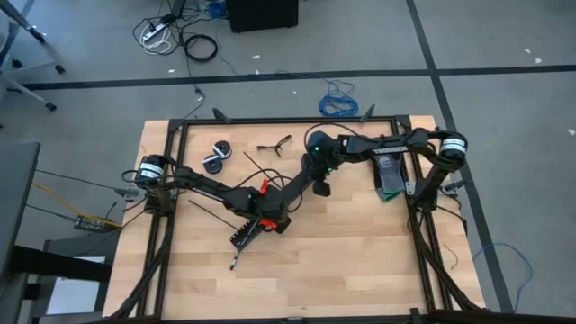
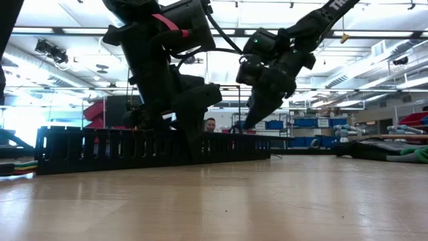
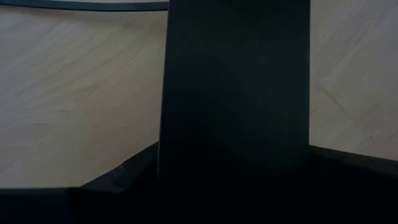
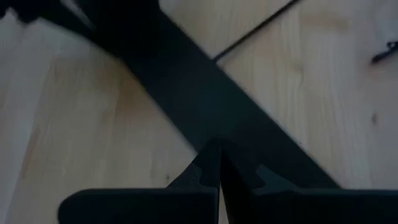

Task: Ziptie cables
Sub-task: Insert the black cover of the black cable duct

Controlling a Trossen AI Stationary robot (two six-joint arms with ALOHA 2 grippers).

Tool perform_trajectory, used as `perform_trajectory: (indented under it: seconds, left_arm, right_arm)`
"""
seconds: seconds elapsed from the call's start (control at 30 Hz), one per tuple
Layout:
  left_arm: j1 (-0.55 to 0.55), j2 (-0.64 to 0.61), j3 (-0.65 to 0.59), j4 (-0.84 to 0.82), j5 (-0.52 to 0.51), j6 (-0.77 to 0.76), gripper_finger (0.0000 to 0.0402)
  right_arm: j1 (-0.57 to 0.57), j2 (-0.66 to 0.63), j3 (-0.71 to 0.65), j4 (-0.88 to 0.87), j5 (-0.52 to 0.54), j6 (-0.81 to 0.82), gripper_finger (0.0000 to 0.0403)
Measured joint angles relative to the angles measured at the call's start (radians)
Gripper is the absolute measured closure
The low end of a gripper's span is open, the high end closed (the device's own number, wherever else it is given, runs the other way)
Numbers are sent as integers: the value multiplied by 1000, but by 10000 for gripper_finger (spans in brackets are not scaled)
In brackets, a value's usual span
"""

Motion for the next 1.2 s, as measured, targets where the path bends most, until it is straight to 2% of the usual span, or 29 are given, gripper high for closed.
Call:
perform_trajectory:
  seconds: [0.27,0.43,0.67,0.9,1.2]
  left_arm:
    - [-3,-1,-2,-7,11,-5,152]
    - [-3,-2,-1,-8,23,3,152]
    - [-3,-1,-1,22,19,27,152]
    - [2,2,17,26,73,51,152]
    - [2,2,15,17,86,55,152]
  right_arm:
    - [84,135,8,111,-33,78,403]
    - [134,139,5,184,-53,135,403]
    - [130,139,22,169,-107,169,403]
    - [109,136,24,121,-117,140,403]
    - [96,137,23,129,-125,127,403]
